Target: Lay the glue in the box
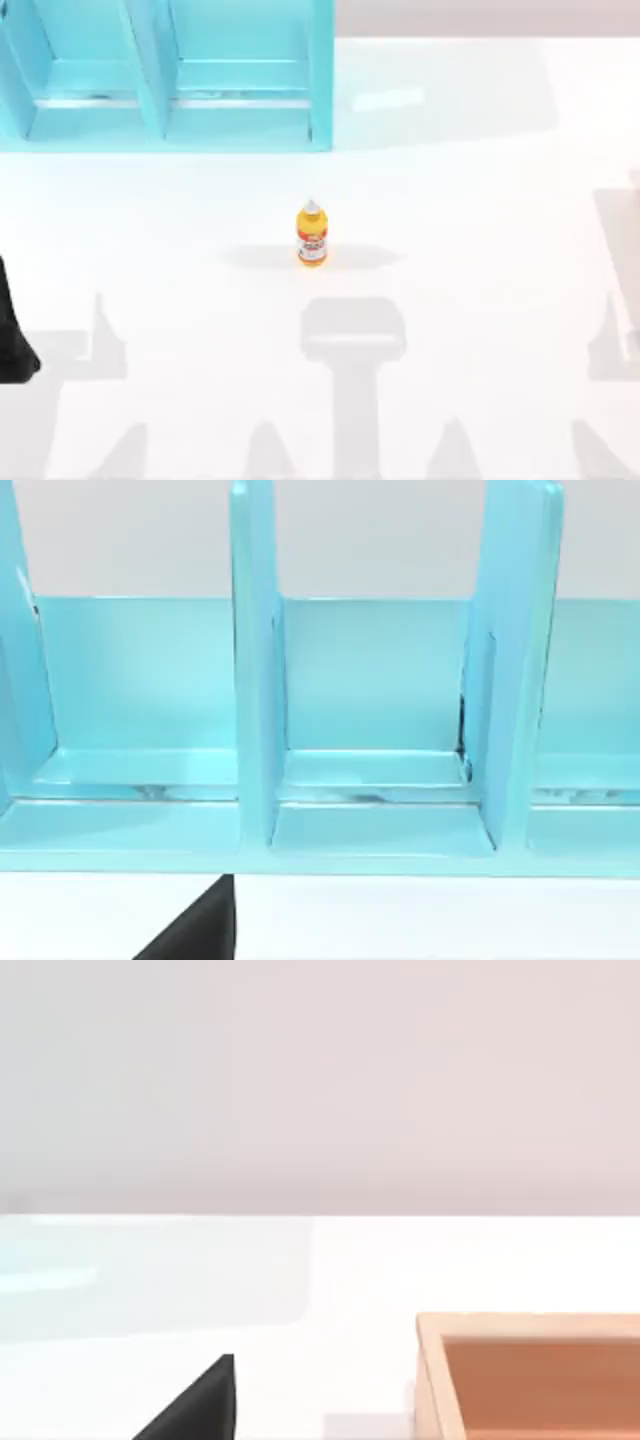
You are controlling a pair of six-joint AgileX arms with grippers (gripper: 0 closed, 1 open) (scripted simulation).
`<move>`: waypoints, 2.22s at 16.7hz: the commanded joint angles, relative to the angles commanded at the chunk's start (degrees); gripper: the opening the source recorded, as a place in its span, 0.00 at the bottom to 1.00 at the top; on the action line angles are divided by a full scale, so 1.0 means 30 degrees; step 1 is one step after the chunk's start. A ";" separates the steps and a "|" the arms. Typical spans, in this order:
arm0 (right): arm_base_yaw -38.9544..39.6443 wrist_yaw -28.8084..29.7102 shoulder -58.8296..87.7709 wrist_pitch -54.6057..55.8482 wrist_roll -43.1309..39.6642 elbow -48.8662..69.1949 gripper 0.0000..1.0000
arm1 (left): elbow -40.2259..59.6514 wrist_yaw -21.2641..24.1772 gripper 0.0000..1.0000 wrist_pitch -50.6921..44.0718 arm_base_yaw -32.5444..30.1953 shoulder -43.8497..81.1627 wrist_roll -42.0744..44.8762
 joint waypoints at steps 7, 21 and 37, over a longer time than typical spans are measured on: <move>0.1319 0.1343 0.2641 0.0993 0.0535 0.1138 1.00 | 0.0000 0.0000 1.00 0.0000 0.0000 0.0000 0.0000; 1.2584 1.2633 2.5493 0.9319 0.4838 1.0910 1.00 | 0.0000 0.0000 1.00 0.0000 0.0000 0.0000 0.0000; 2.1486 2.1356 4.3832 1.5855 0.8026 1.8864 1.00 | 0.0000 0.0000 1.00 0.0000 0.0000 0.0000 0.0000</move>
